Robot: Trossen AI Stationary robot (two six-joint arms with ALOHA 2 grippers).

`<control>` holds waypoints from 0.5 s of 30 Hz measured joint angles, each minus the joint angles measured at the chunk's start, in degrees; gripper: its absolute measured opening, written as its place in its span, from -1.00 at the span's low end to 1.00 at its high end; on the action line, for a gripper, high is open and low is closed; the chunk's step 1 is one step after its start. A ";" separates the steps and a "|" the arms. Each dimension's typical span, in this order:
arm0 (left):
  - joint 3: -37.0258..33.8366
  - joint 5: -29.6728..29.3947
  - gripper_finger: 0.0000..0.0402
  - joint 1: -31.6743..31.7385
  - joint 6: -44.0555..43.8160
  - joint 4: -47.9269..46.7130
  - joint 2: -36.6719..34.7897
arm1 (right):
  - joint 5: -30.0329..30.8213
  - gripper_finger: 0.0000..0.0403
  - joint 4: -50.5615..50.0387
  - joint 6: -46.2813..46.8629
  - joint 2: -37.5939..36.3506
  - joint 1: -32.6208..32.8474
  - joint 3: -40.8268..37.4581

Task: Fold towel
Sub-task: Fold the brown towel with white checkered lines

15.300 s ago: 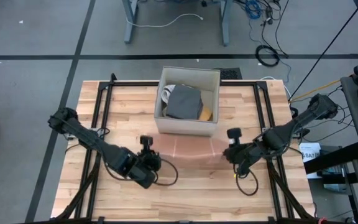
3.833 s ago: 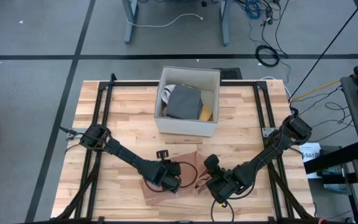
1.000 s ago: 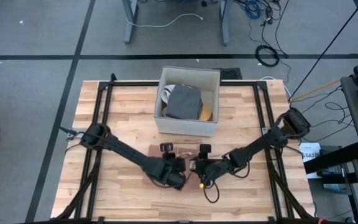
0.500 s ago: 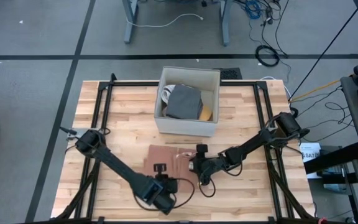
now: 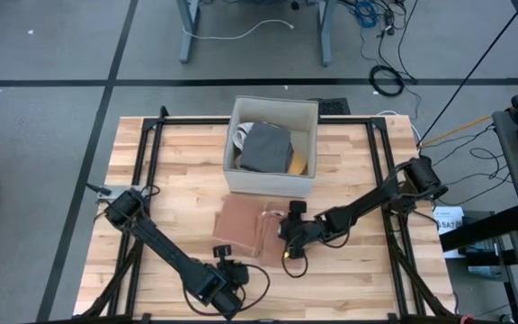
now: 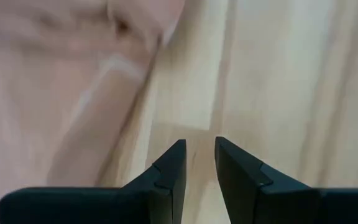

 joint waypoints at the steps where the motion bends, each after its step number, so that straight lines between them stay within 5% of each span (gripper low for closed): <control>1: -1.03 -0.02 -0.54 0.08 -1.00 0.49 0.00 | -0.02 0.00 -1.64 0.55 -0.44 0.22 -0.01; 15: -8.92 -9.23 -0.54 0.24 -9.25 8.36 0.00 | -1.55 0.00 -25.22 8.24 -11.46 4.31 -0.54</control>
